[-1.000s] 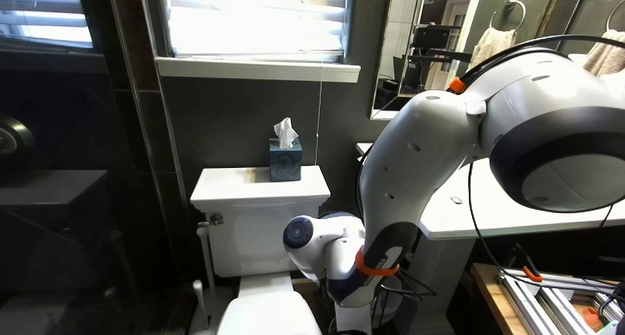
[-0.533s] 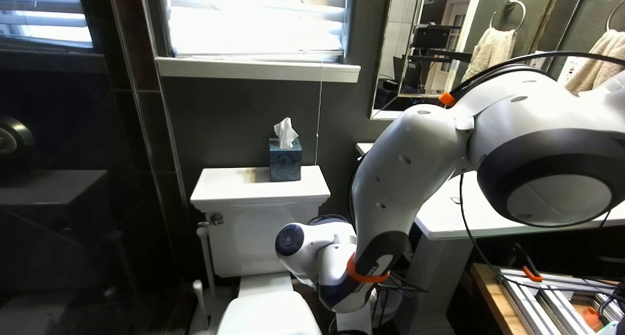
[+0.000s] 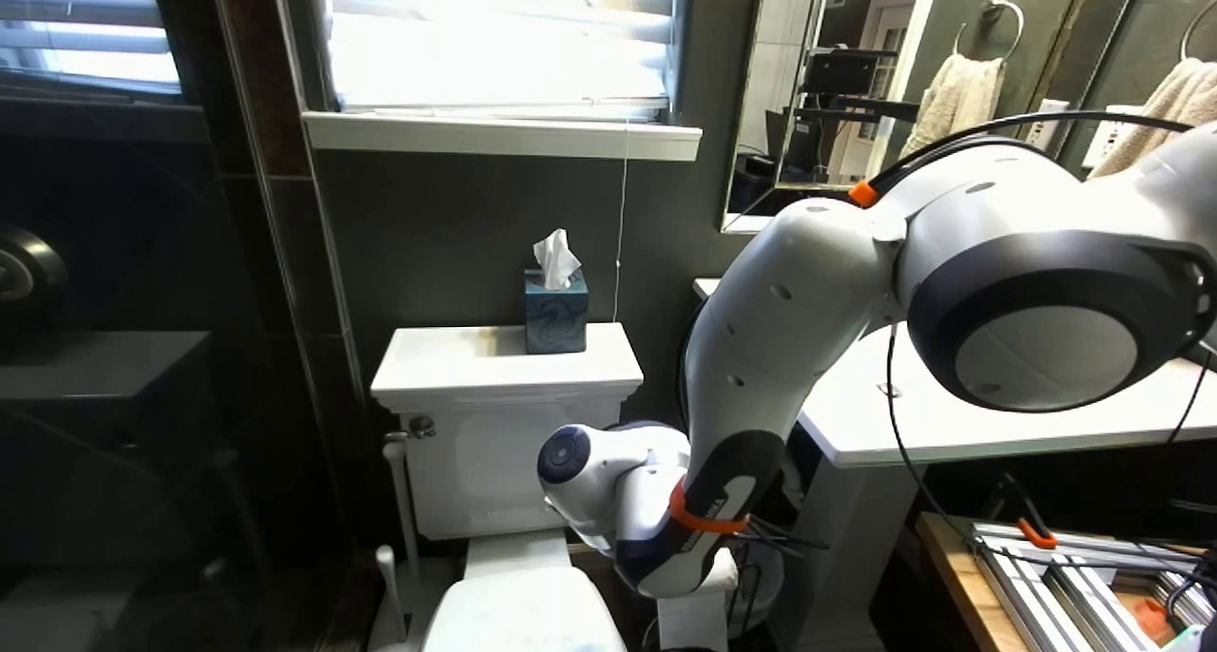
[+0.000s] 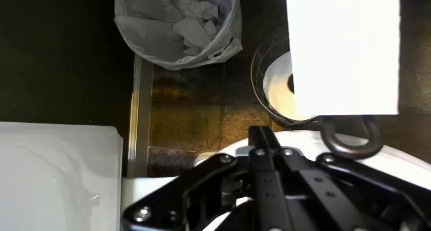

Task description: Put the tissue roll on the tissue holder

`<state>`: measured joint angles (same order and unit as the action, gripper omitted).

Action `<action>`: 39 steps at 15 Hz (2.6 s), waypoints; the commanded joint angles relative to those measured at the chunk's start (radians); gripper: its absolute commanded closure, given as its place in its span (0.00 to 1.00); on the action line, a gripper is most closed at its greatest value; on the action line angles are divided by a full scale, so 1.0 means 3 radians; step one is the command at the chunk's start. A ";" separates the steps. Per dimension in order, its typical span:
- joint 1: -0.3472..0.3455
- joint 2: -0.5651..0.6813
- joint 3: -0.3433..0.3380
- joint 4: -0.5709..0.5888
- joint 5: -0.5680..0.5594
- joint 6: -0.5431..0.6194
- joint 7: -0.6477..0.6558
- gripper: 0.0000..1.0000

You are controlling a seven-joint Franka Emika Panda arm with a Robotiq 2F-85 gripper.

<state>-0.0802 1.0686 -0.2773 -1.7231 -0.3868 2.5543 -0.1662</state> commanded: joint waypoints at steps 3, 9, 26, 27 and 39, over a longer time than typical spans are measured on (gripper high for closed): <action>-0.0295 -0.0044 0.0178 -0.0049 0.0057 0.0122 -0.0235 1.00; -0.0485 -0.0108 0.0209 -0.0166 0.0242 0.0426 -0.0083 1.00; -0.0444 -0.0370 0.0065 -0.0786 0.0576 0.1408 0.0246 1.00; -0.0416 -0.0403 0.0033 -0.0835 0.0600 0.1410 0.0306 1.00; 0.0052 -0.0554 -0.0309 -0.1195 0.0487 0.1547 0.0326 1.00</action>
<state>-0.1151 0.9331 -0.3407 -2.0289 -0.2292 2.9924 -0.0616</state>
